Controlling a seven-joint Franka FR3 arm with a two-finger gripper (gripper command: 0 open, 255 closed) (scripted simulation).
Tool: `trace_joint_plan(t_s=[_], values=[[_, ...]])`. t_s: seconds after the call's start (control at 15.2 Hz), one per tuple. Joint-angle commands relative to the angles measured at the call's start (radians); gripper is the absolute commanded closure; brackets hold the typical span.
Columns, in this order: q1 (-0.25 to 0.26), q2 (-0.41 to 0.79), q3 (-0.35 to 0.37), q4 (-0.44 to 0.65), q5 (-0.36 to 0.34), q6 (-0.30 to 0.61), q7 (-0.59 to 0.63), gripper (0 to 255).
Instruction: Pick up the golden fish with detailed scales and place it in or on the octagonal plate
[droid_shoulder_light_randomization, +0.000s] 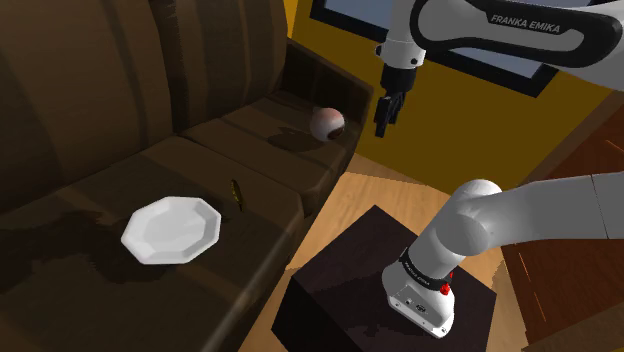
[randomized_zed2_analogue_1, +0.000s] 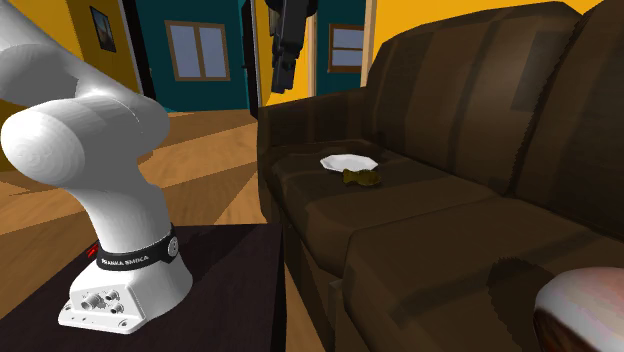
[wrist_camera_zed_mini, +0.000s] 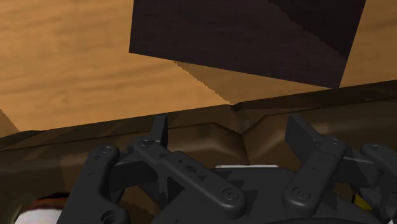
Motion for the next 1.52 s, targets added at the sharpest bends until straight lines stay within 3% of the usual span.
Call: trace_joint_plan(t_s=[0.0,0.73,1.45], values=[[0.0,0.0,0.0,0.0,0.0,0.0,0.0,0],[0.015,0.349,0.152,0.091,0.148,0.184,0.298,0],[0.037,0.776,0.241,0.336,0.186,0.319,0.566,0]])
